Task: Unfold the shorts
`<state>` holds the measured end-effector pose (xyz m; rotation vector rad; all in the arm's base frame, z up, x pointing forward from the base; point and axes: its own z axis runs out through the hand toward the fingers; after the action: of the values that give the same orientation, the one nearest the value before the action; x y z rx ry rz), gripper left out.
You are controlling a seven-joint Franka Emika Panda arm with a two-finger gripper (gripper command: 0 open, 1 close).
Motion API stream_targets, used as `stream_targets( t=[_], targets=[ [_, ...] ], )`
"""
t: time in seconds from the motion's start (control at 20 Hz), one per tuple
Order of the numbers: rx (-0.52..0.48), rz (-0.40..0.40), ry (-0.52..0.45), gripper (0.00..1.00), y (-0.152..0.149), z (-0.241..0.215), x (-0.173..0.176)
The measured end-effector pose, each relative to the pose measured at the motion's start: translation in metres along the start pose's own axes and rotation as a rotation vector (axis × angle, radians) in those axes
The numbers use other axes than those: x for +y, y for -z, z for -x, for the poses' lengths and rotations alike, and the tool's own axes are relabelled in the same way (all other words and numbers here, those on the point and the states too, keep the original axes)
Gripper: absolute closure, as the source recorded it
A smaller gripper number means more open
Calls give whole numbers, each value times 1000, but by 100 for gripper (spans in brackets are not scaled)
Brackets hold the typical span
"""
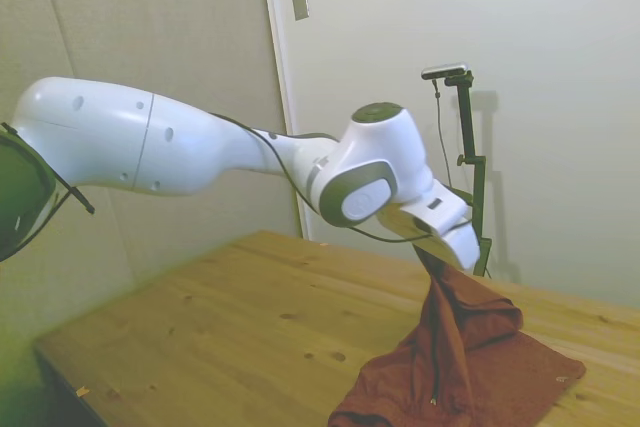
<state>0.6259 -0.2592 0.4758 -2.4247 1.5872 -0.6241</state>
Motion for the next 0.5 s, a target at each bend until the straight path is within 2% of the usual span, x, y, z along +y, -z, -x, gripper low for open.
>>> stream_targets(
  t=[0.25, 0.5],
  targets=[
    [24, 26, 142, 100, -8, 104, -60],
    [25, 57, 219, 100, -21, 165, -82]
  ],
)
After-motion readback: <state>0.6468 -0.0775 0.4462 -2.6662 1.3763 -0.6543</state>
